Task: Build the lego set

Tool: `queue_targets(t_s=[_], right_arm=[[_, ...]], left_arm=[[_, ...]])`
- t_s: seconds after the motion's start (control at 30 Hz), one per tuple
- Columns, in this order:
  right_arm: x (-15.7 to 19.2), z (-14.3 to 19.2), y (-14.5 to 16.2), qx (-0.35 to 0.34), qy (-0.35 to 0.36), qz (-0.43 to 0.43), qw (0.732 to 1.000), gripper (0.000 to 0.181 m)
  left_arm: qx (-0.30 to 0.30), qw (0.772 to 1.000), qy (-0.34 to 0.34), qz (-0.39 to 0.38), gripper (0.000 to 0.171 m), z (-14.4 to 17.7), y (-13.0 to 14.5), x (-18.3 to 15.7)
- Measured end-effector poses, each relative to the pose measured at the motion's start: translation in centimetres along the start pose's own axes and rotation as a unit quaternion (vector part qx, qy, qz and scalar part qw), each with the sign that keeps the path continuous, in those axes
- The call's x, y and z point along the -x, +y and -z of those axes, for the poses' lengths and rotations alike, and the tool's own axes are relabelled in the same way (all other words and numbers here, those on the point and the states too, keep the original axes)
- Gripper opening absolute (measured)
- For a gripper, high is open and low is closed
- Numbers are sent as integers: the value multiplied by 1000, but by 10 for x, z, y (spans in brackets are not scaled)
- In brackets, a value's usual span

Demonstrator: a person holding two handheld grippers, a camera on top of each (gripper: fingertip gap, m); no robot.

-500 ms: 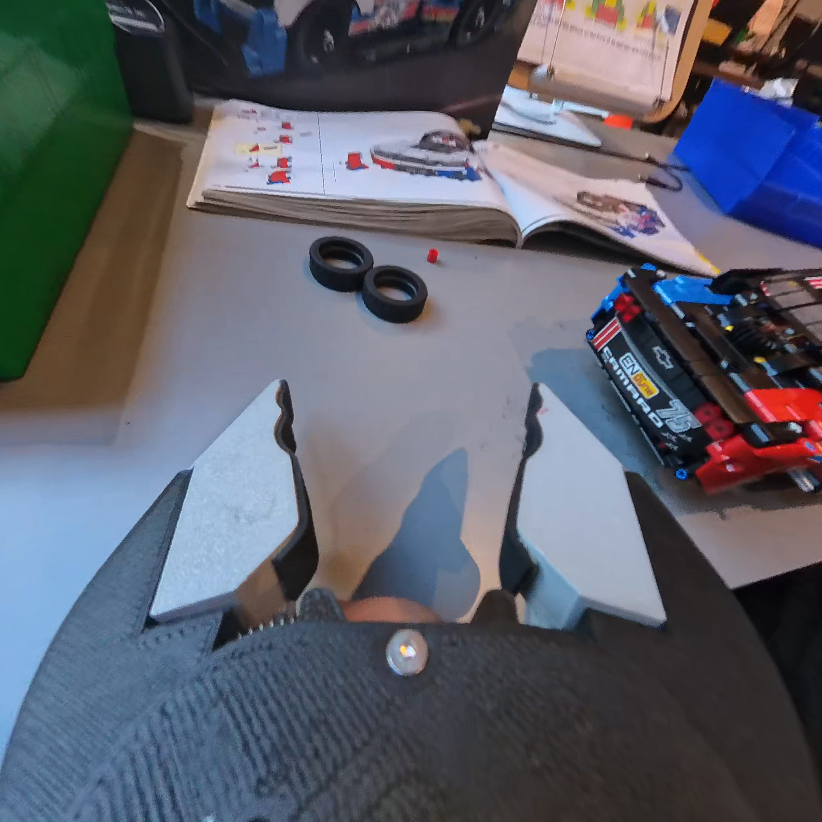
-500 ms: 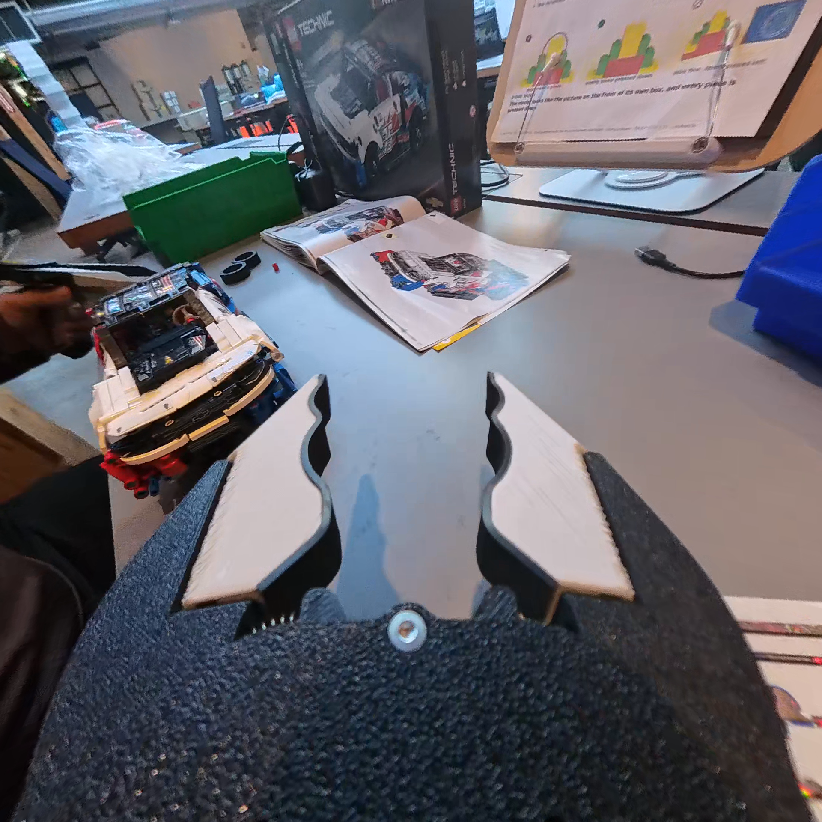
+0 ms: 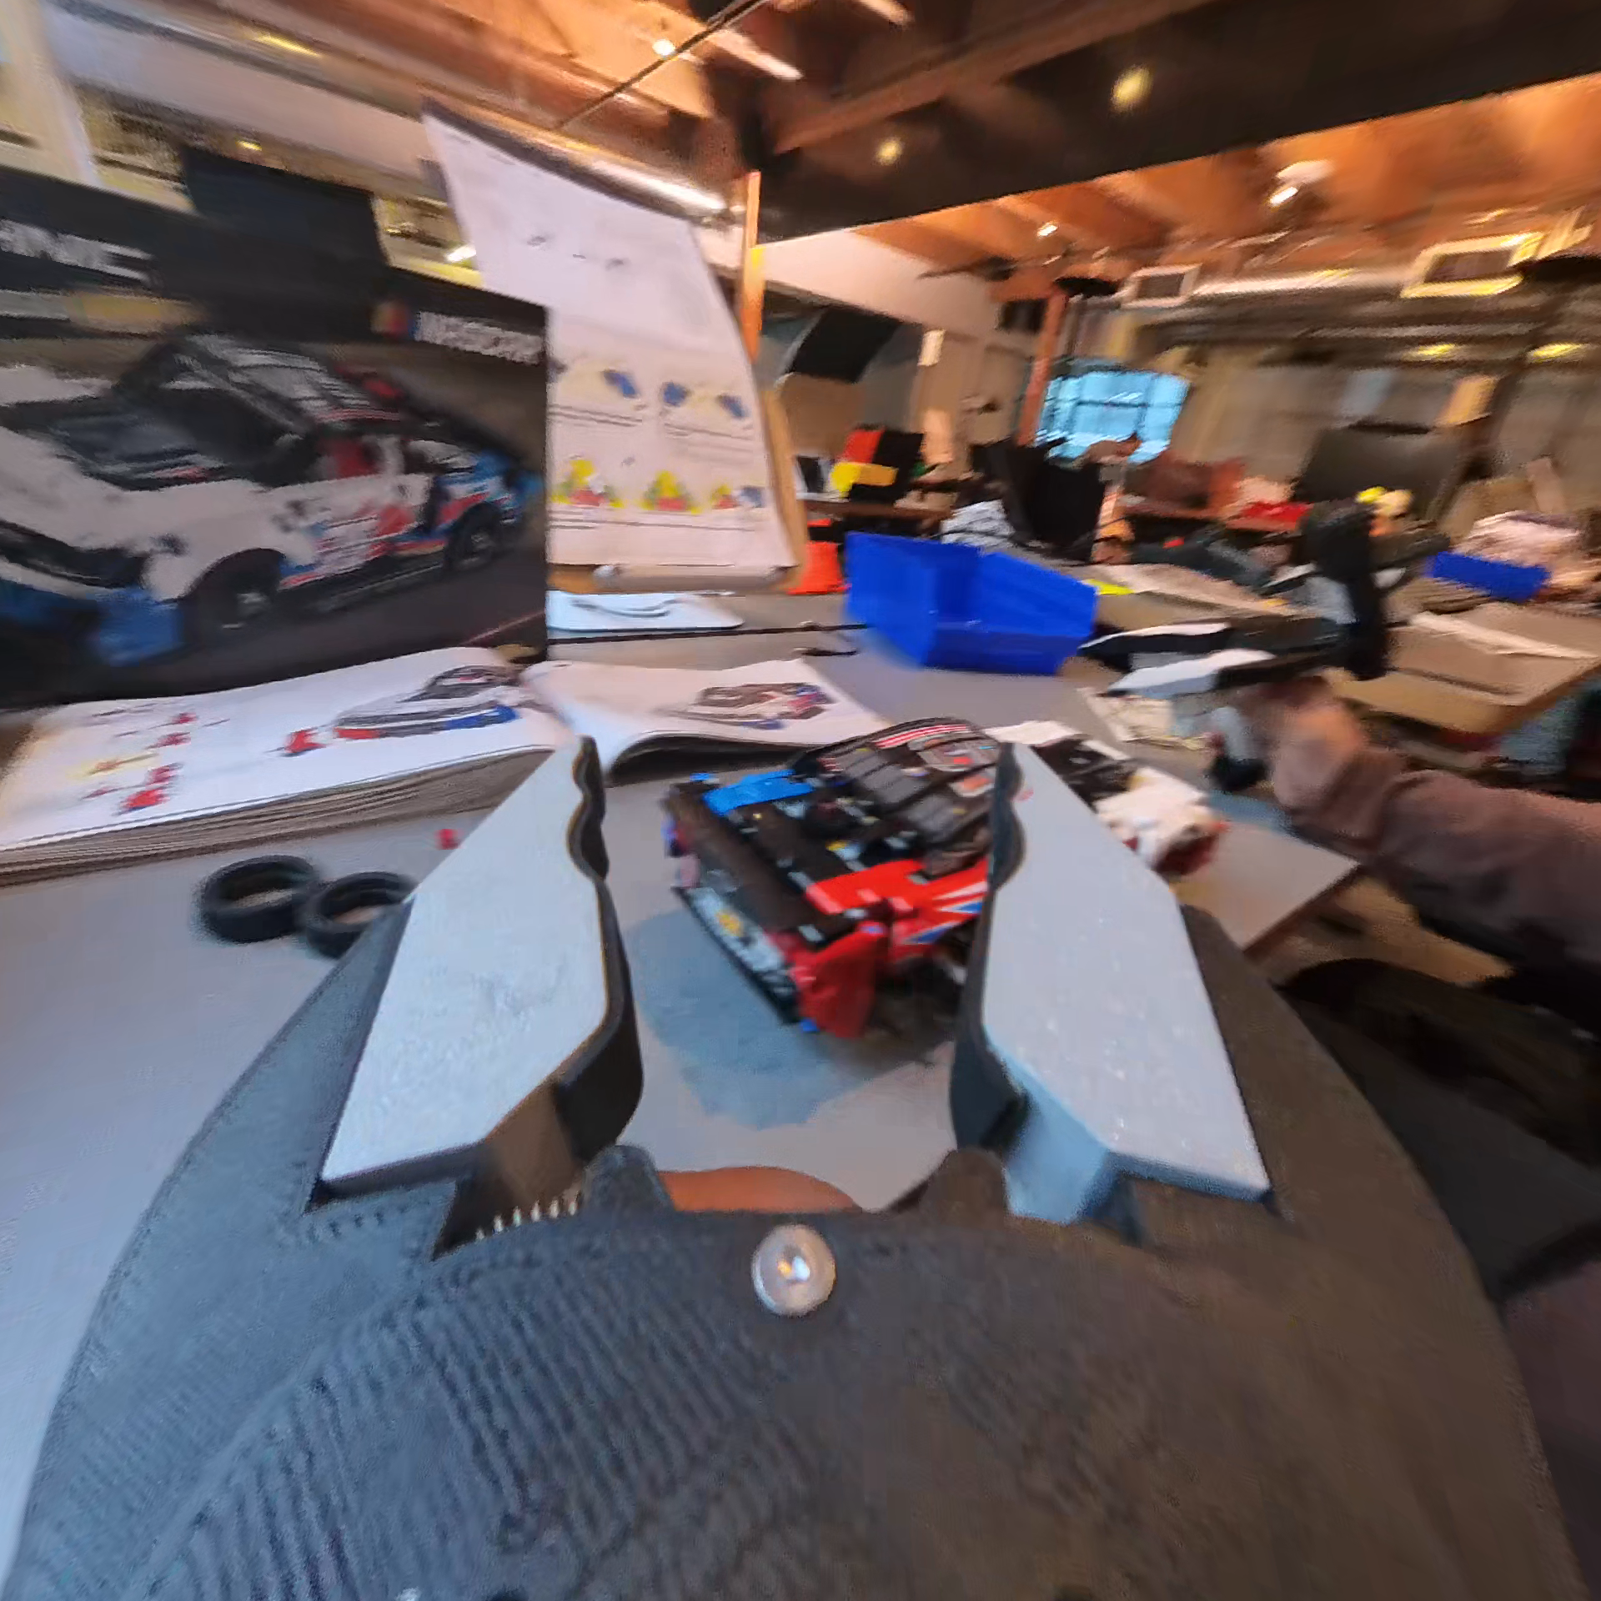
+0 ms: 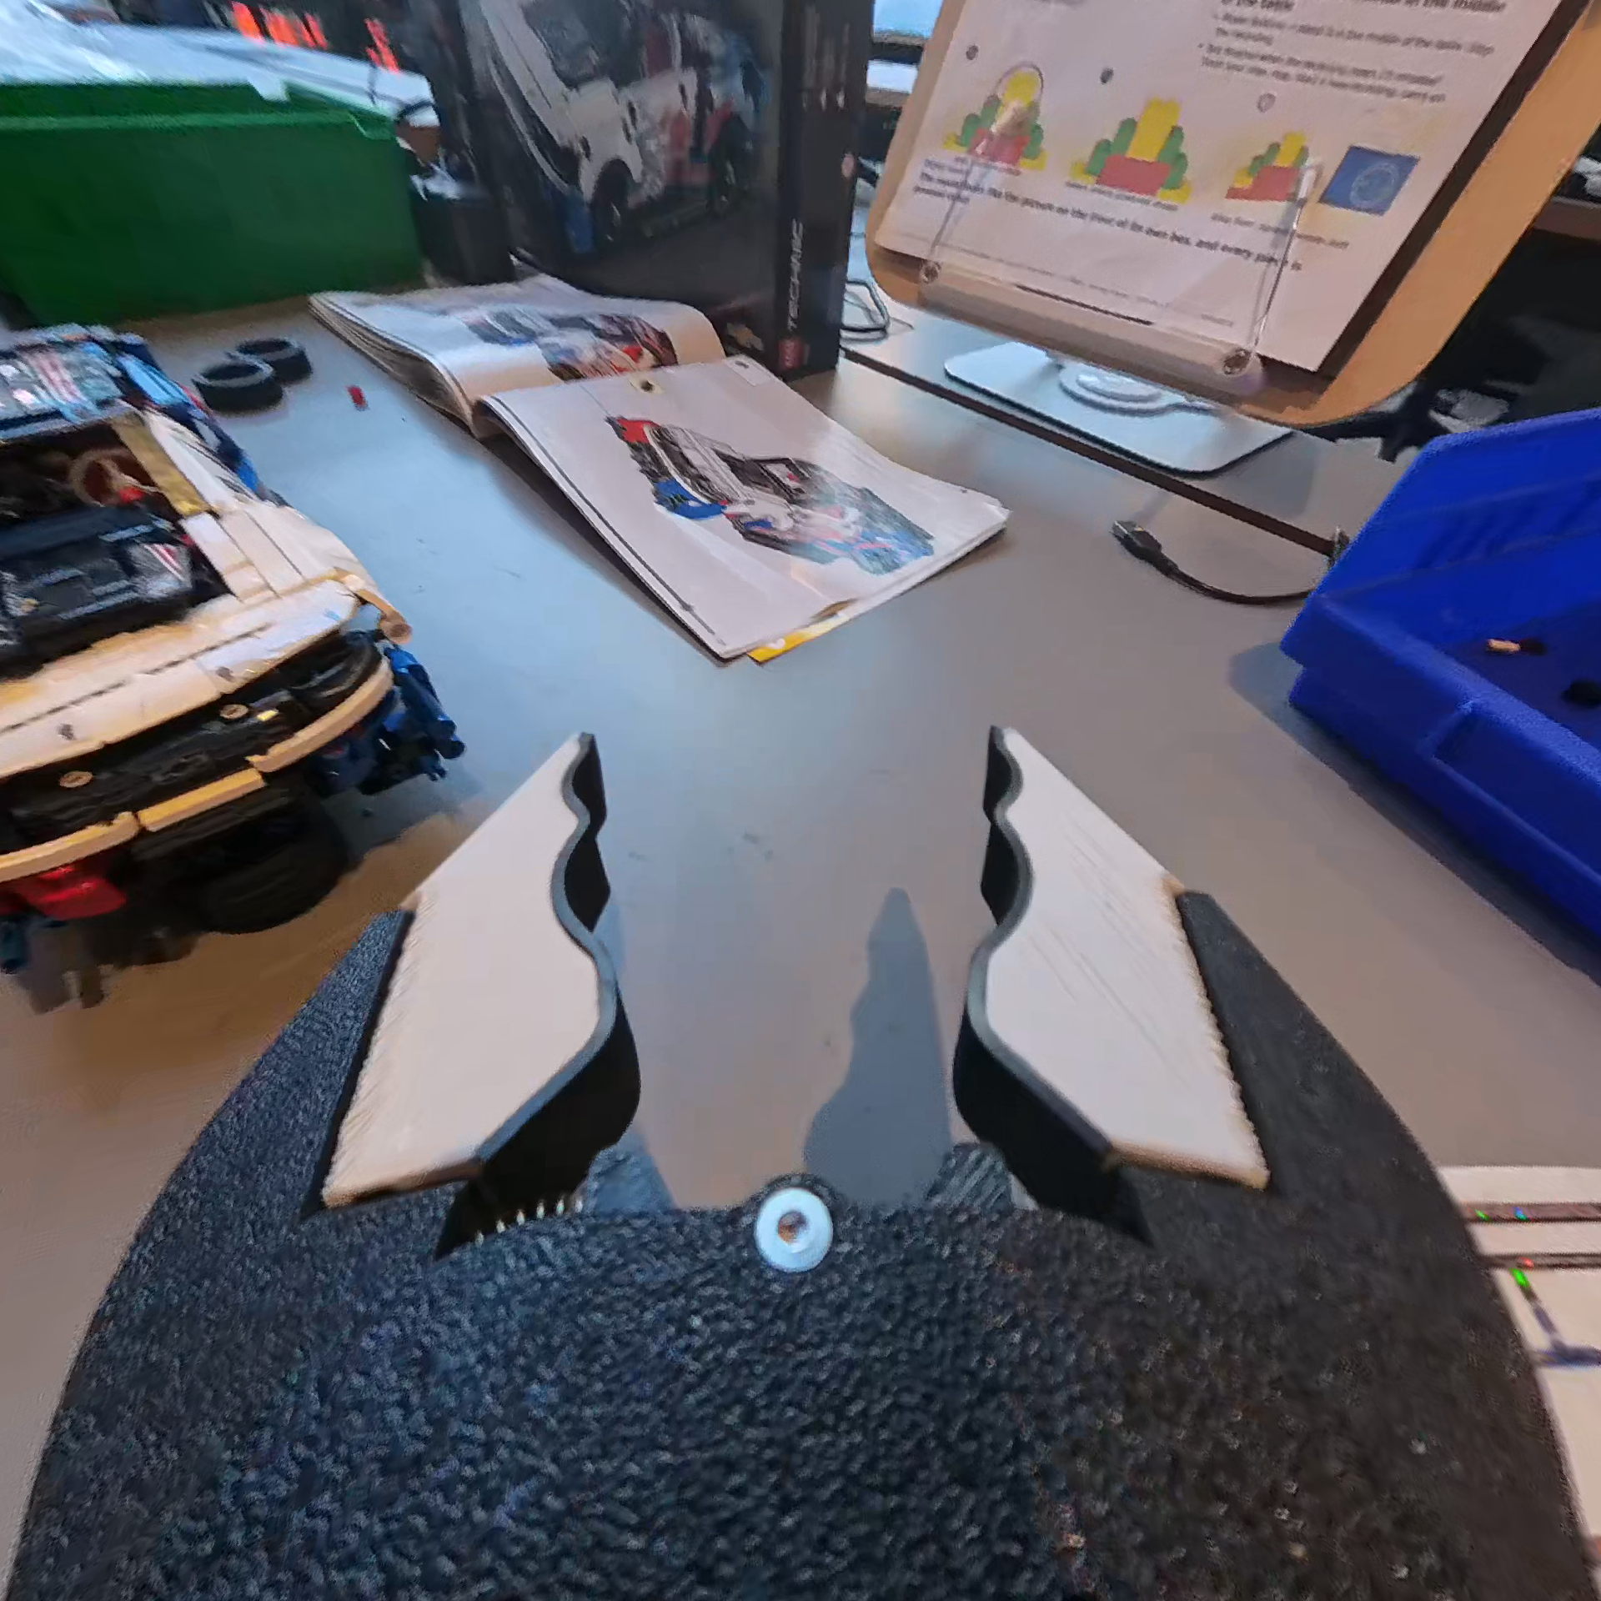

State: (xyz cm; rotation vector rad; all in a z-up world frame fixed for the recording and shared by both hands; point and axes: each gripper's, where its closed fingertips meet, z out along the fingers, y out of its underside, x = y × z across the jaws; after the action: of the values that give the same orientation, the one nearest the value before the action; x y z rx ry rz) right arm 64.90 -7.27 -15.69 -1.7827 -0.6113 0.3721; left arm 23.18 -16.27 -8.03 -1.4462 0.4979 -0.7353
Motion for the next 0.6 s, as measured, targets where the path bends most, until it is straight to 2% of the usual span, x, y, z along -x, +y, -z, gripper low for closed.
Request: queue_targets(t_s=[0.1, 0.13, 0.2, 0.23, 0.4, 0.53, 0.6], right_arm=[[-5, -3, 5, 20, 26, 5, 999, 87], [-6, -3, 7, 24, 29, 5, 999, 87], [-5, -3, 8, 28, 33, 6, 999, 87], [-3, -2, 7, 27, 32, 8, 999, 87], [6, -2, 7, 30, 26, 30, 999, 86], [16, -2, 8, 34, 13, 57, 998, 82], [17, -2, 11, 43, 20, 86, 995, 65]], left_arm=[[9, 999, 36, 19, 85, 6, 7, -28], [32, 998, 44, 11, 83, 8, 14, -32], [89, 995, 27, -20, 86, 11, 28, -24], [97, 995, 9, -27, 86, 11, 30, -16], [55, 996, 3, 65, 73, 6, 31, -5], [59, 995, -44, 67, 74, -9, 38, 13], [65, 994, -62, 64, 76, -15, 33, 25]])
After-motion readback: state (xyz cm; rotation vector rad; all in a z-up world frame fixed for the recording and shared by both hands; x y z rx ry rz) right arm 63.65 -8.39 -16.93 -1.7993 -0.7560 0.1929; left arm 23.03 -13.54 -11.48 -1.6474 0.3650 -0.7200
